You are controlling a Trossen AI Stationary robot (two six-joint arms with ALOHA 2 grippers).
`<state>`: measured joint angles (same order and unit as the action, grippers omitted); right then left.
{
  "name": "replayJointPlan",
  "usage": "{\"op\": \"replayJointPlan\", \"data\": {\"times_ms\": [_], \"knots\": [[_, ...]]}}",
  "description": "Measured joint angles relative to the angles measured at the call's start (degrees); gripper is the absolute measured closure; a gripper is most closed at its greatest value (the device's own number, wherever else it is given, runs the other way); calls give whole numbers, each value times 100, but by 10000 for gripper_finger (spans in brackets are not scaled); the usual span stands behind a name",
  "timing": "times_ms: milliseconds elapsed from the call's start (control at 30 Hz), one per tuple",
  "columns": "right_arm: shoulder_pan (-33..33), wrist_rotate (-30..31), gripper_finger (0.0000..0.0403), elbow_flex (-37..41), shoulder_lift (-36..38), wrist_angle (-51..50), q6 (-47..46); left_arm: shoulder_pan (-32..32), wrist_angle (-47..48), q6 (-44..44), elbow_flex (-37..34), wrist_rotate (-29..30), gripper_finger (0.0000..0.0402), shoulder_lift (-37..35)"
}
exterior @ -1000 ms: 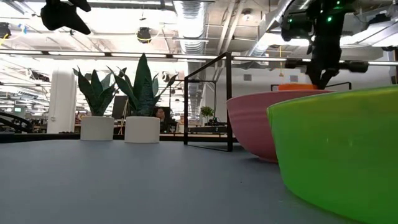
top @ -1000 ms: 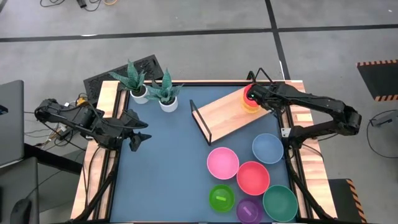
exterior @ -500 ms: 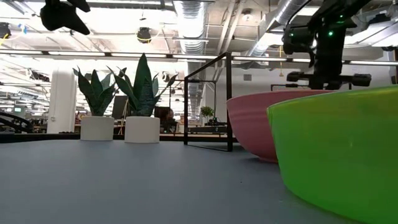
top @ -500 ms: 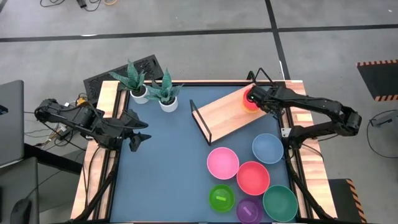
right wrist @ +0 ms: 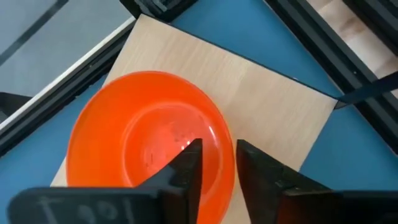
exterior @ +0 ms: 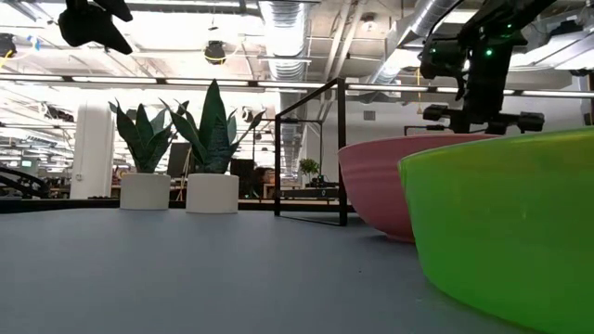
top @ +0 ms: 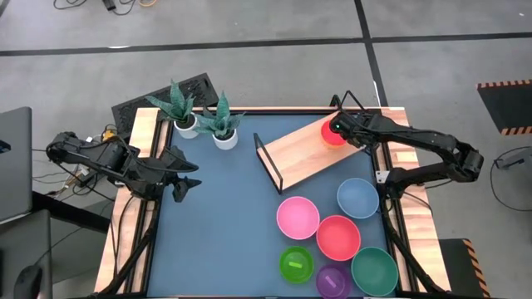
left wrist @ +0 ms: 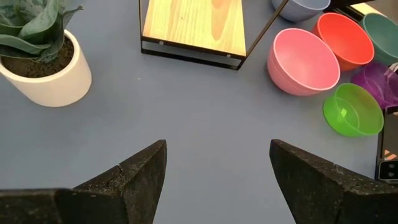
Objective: Place and stack bowls onto a shelf
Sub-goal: Stack the small orange bowl on top of the small yellow bowl on the shelf, then stack the small purple bowl on top of the small orange bowl on the shelf
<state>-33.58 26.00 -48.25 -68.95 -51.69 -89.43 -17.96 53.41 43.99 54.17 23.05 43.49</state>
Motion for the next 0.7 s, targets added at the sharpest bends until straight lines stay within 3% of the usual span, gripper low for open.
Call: {"op": "replayJointPlan", "data": {"times_ms": [300, 433, 567, 700], "knots": [[16, -68, 189, -11, 647, 310, 929, 0, 0, -22, 0, 13, 132, 1], [250, -476, 172, -11, 1296, 464, 1779, 0, 4, -23, 0, 13, 132, 0], [856, -1201, 171, -11, 1908, 668, 2567, 0, 7, -25, 0, 10, 132, 1], [1911, -2031, 176, -11, 2204, 1271, 3155, 0, 7, -25, 0, -54, 132, 0]]}}
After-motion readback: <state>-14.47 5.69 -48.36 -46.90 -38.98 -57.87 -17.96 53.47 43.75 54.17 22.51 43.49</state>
